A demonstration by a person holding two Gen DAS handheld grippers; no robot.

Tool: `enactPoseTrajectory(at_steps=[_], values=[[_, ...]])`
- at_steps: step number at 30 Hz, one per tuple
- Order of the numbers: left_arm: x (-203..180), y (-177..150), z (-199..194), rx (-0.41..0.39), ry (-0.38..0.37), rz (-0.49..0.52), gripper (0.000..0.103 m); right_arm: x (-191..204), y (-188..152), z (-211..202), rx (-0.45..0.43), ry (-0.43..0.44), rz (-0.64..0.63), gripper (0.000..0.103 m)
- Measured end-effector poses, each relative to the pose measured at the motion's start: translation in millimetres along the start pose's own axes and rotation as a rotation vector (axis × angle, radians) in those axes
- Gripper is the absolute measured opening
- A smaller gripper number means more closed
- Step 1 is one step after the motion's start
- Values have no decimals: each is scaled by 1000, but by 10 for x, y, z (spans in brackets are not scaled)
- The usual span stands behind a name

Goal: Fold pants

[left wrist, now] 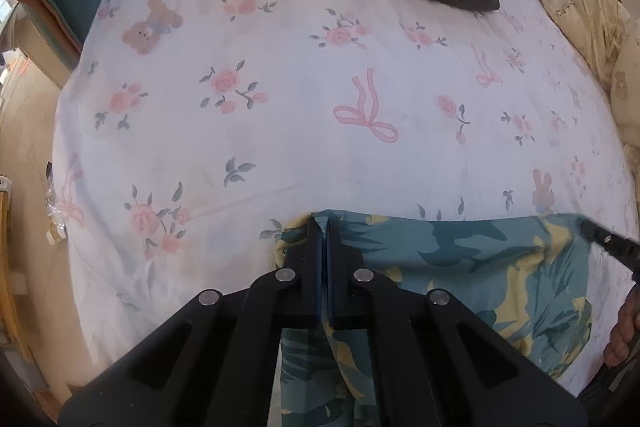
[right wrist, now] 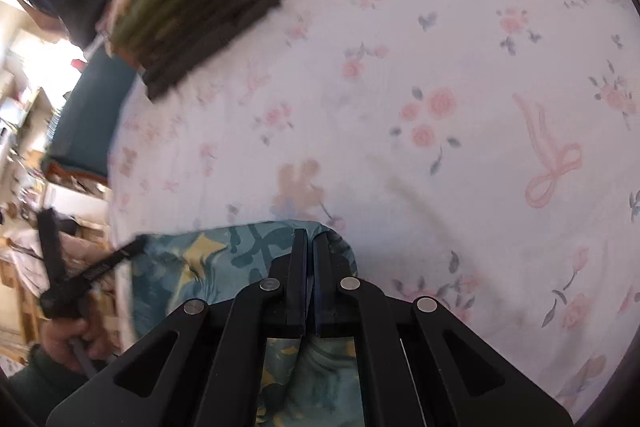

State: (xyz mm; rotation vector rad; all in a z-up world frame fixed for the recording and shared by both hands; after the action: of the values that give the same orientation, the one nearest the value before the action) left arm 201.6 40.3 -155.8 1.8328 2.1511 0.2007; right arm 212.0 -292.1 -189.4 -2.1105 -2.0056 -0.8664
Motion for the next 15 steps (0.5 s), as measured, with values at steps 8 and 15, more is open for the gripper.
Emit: enactPoseTrajectory(at_steps=[8,15], values=[[282,140,-197,-56,-42,-135,63,-48,66,-241,-45,36,30,21],[266,203,42,47,-65,-35,63,-94,89,-127,-6,35,61,72]])
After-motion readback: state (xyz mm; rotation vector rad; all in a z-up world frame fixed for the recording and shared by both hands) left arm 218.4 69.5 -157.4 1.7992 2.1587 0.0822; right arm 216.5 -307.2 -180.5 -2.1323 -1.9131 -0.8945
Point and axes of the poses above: each gripper's, at about its wrist camera, not at the fingertips, and z roughly the way its jaws point, x to its left, y to its top, the point moved 3 cm from there along z, roughly the way its jaws point, and after that the axes turned 7 degrees about -z, right-handed, at the moved point
